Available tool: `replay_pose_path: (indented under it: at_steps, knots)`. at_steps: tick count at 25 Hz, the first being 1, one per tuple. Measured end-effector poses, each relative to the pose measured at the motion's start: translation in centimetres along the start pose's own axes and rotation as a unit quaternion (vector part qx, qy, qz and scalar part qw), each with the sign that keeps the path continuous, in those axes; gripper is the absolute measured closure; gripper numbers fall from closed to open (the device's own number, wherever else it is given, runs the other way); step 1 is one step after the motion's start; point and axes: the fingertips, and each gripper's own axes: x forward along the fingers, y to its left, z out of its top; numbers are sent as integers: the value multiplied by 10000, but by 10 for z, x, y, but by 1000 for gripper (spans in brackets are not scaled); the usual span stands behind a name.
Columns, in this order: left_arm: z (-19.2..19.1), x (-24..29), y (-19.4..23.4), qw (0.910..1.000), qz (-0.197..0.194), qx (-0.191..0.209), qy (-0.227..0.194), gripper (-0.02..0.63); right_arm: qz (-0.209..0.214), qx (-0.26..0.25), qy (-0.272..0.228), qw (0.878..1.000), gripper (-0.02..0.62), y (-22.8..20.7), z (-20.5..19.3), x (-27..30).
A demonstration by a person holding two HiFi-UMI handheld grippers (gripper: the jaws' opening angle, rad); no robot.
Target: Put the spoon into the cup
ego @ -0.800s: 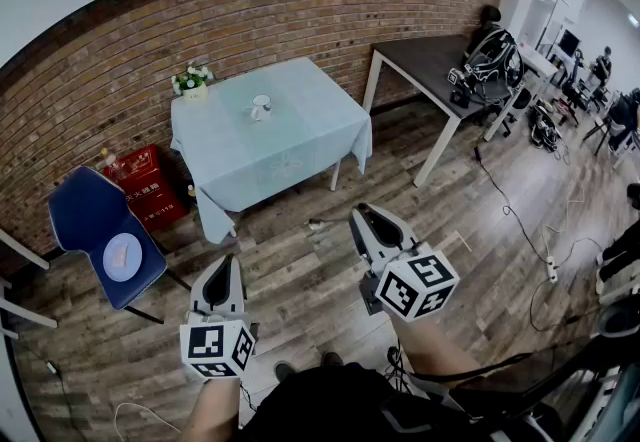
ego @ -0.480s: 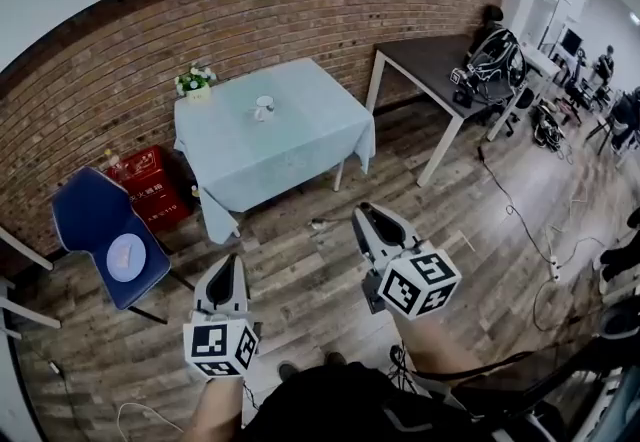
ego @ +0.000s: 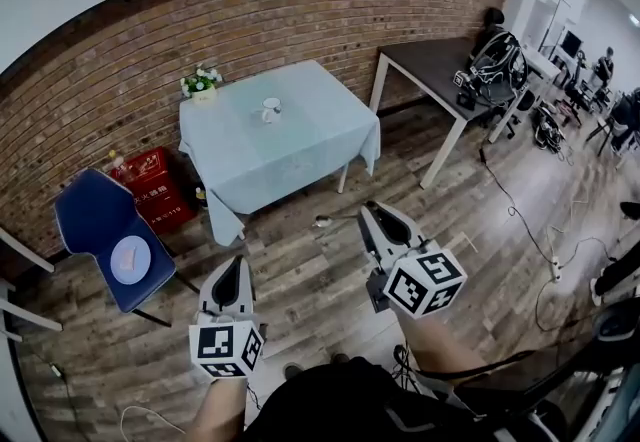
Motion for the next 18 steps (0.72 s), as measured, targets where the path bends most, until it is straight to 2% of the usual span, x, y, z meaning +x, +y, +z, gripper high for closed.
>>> replay_pose_path:
  at_steps: [9,18]
  knots:
    - [-4,1,29,9996,-280,-86,-17,597,-146,-187,9,9997,534,22,-7,19]
    - [-2,38,51,9998,-164,-75,-86,597,-24,-167,-19,9999,534,11,-4,61]
